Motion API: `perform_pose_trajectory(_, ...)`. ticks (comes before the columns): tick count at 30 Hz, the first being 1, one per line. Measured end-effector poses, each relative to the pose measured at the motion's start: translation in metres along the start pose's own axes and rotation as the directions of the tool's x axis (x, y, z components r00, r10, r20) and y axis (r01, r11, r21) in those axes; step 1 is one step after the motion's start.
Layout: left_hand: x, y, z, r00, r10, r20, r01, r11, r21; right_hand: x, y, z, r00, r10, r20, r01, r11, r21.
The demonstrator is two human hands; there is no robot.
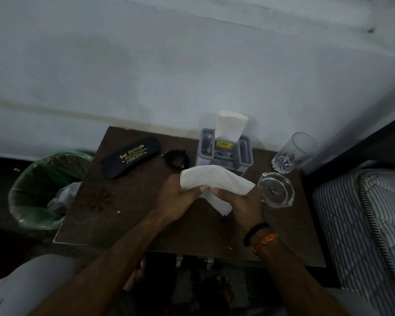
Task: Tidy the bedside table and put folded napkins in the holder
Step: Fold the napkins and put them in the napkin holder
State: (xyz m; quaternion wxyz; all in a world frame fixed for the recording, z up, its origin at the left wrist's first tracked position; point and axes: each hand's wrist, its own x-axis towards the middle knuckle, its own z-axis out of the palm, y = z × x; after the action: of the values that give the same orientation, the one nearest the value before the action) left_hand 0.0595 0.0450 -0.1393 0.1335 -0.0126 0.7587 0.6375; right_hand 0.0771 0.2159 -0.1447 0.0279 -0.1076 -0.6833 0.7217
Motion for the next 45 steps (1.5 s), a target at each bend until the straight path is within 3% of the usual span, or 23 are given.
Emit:
perform_pose_trajectory(6,0.004,0.012,-0.004,1.0,-0.02,0.003,0.02,1.0,-0.012,0.003,-0.006,0.0,1.0,0.004,-0.006,-0.004,1.0,-0.001)
perform_pose_trajectory(10,0.016,0.027,-0.021,0.994,-0.062,0.087,0.062,0.998,-0.001,0.013,-0.028,-0.01,0.993,0.027,0.115,-0.033,0.998,0.051)
perform_pose_trajectory(19,0.023,0.04,-0.027,0.953,-0.146,0.264,0.184,0.975,-0.127,0.029,-0.046,-0.021,0.948,0.225,0.227,-0.237,0.971,0.028)
perform_pose_trajectory(24,0.025,0.044,-0.019,0.962,-0.186,0.2,0.221,0.96,-0.169,0.029,-0.05,-0.012,0.949,0.222,0.222,-0.237,0.971,0.04)
perform_pose_trajectory(31,0.025,0.045,-0.011,0.989,-0.137,0.064,0.145,0.98,-0.14,0.032,-0.048,-0.006,0.949,0.222,0.223,-0.249,0.963,0.104)
perform_pose_trajectory(39,0.026,0.045,-0.016,0.988,-0.135,0.078,0.145,0.98,-0.14,0.036,-0.049,-0.014,0.959,0.214,0.186,-0.231,0.97,0.079)
perform_pose_trajectory(45,0.027,0.047,-0.008,0.983,-0.184,-0.008,0.181,0.973,-0.143,0.033,-0.046,-0.01,0.953,0.234,0.195,-0.248,0.967,0.052)
